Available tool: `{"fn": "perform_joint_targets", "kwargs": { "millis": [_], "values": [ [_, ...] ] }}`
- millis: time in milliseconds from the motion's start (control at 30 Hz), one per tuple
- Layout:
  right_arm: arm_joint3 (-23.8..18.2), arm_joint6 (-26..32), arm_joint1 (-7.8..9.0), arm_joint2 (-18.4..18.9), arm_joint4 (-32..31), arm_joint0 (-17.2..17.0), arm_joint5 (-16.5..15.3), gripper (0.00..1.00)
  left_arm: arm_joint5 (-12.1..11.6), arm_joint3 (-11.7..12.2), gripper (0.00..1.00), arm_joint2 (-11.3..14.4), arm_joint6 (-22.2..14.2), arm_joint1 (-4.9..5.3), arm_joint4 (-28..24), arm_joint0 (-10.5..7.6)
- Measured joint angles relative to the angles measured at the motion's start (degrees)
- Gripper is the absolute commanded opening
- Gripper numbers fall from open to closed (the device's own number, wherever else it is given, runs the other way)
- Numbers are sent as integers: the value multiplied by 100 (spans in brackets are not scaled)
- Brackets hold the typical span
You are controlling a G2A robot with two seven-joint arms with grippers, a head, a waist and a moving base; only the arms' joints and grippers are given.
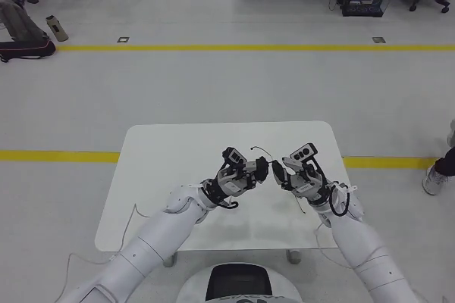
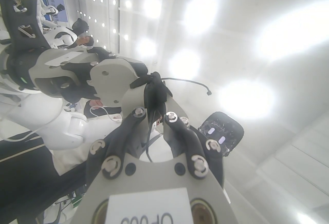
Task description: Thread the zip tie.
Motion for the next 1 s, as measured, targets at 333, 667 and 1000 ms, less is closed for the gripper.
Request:
{"fn": "perform_joint_targets", "kwargs": {
  "millis": [333,667,1000],
  "values": [
    [23,8,-30,-6,-35,8,8,14,0,0,0,0,0,0,0,0],
    [53,20,-56,6,-54,12,2,10,0,0,0,0,0,0,0,0],
    [85,51,-76,29,-71,24,24,0,0,0,0,0,0,0,0,0]
  ]
}}
